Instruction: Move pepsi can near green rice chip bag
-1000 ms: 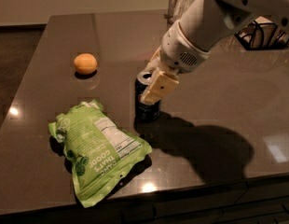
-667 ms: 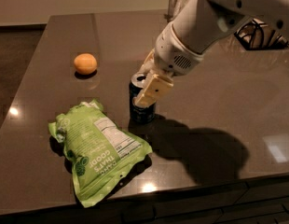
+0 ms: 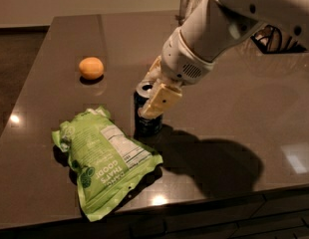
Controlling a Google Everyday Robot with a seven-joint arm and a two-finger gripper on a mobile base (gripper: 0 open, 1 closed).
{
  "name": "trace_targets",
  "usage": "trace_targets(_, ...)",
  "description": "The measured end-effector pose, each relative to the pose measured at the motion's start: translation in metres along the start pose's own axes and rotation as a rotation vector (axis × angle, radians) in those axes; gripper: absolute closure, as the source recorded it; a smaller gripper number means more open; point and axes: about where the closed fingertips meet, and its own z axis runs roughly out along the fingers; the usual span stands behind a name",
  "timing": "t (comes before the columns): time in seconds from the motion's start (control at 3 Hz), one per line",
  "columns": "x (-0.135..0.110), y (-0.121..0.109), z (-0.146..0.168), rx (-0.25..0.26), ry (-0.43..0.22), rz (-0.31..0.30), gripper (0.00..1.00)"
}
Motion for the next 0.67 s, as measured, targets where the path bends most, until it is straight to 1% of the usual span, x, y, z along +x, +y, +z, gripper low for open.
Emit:
trace_targets(0.33, -0.0013, 0.0012, 0.0003, -0.001, 0.0, -0.004, 0.13)
trace_targets(0.67, -0.0026, 0.0022, 0.0003, -0.001, 0.001, -0.007, 0.0)
